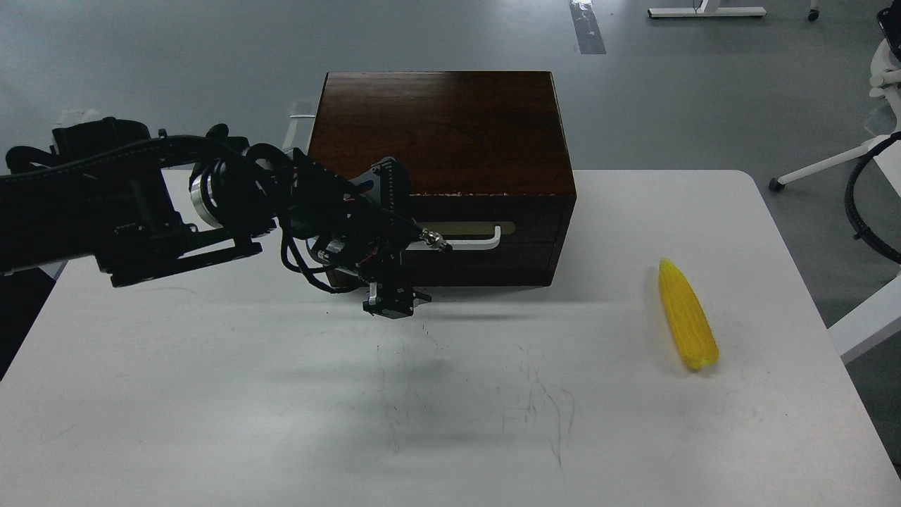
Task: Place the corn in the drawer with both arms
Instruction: 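Reach the left gripper down to the white drawer handle and grasp it, then pull the drawer handle toward the robot with the left gripper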
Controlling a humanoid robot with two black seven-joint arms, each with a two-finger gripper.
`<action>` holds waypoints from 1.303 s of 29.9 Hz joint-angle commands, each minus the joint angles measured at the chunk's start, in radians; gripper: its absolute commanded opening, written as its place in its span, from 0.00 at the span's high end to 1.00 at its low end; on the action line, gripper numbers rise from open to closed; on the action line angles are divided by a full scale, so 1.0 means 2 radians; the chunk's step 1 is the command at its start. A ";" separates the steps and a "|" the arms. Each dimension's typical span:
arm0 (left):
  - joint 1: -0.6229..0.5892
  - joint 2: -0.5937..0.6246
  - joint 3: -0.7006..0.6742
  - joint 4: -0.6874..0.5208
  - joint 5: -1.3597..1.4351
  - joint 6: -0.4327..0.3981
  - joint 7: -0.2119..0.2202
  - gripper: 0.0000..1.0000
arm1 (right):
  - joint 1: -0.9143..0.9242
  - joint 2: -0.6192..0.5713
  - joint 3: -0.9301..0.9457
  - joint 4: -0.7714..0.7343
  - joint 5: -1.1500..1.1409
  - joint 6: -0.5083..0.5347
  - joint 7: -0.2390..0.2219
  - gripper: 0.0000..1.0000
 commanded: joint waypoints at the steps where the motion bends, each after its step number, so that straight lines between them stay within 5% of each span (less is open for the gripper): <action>1: 0.001 -0.003 0.001 -0.006 0.000 0.004 -0.002 0.12 | 0.000 0.000 0.000 0.000 0.000 0.000 0.000 0.00; 8: 0.000 0.000 0.002 -0.018 0.000 0.004 -0.023 0.11 | 0.000 0.000 0.000 0.000 0.000 0.000 0.000 0.00; 39: 0.001 0.040 0.014 -0.109 0.000 -0.005 -0.023 0.10 | 0.002 -0.001 -0.002 -0.001 -0.001 0.000 0.000 0.00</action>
